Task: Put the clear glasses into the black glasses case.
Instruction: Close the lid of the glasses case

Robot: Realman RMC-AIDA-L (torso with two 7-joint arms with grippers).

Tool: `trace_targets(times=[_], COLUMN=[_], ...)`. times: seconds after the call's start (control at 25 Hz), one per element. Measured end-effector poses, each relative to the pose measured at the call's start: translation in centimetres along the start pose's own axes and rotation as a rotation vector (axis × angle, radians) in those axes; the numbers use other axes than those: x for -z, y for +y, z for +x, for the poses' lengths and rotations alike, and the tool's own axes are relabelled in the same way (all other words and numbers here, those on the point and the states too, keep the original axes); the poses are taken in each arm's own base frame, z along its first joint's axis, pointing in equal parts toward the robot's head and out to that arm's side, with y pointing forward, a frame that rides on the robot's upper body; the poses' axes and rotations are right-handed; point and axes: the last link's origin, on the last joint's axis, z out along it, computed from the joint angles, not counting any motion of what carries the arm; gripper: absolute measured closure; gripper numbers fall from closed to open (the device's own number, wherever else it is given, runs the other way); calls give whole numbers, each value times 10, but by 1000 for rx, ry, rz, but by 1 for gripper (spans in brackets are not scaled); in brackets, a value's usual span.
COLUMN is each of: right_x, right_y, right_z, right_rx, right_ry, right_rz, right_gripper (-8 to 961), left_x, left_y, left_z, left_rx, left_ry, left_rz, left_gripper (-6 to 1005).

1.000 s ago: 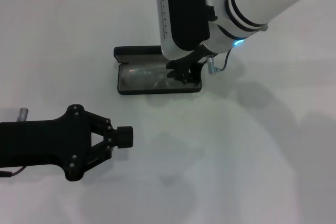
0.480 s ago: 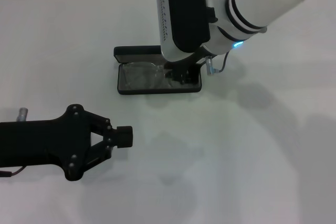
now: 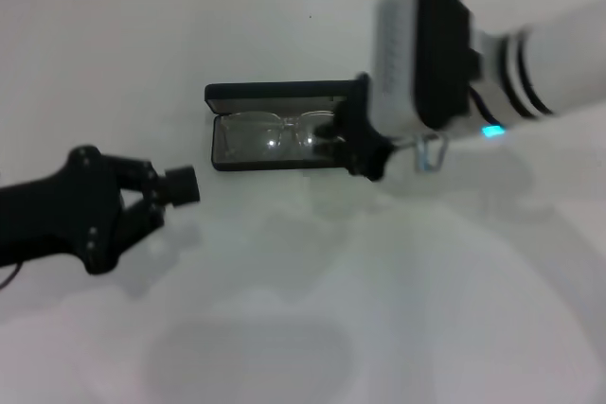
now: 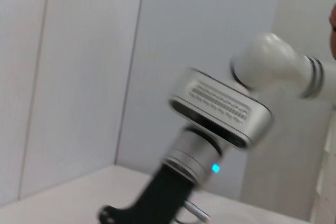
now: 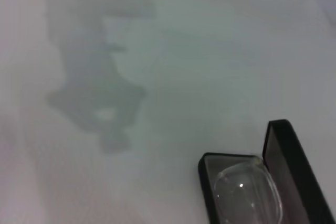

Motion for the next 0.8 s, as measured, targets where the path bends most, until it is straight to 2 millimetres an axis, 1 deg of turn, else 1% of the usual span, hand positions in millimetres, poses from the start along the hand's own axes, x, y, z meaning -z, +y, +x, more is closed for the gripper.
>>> trace_targets(times=[0.08, 0.16, 0.28, 0.36, 0.44, 0.56, 0.64, 0.76, 0.8], right_x=[5, 15, 36, 52, 71, 92, 97, 96, 95], right_y=[7, 15, 25, 28, 31, 39, 44, 53, 56], right_z=[8, 15, 32, 48, 68, 93, 105, 119, 123], right_rx=[-32, -82, -175, -257, -347, -415, -444, -480, -488], right_ry=[-28, -92, -214, -307, -422, -571, -617, -629, -627], right_rz=[13, 22, 8, -1, -7, -15, -4, 16, 22], right_gripper=[825, 825, 825, 825, 825, 826, 826, 826, 826], left_x=[0, -3, -12, -23, -33, -48, -56, -71, -80], left_y=[-3, -6, -14, -23, -32, -53, -66, -80, -86], left_z=[4, 8, 17, 24, 29, 31, 30, 31, 32], left_rx=[-11, -25, -54, -62, -54, -25, -5, 20, 27], left_ry=[39, 66, 83, 101, 124, 131, 117, 106, 99], left_rz=[15, 14, -2, -10, 2, 78, 133, 172, 180], left_gripper=[944, 944, 944, 945, 945, 945, 945, 945, 945])
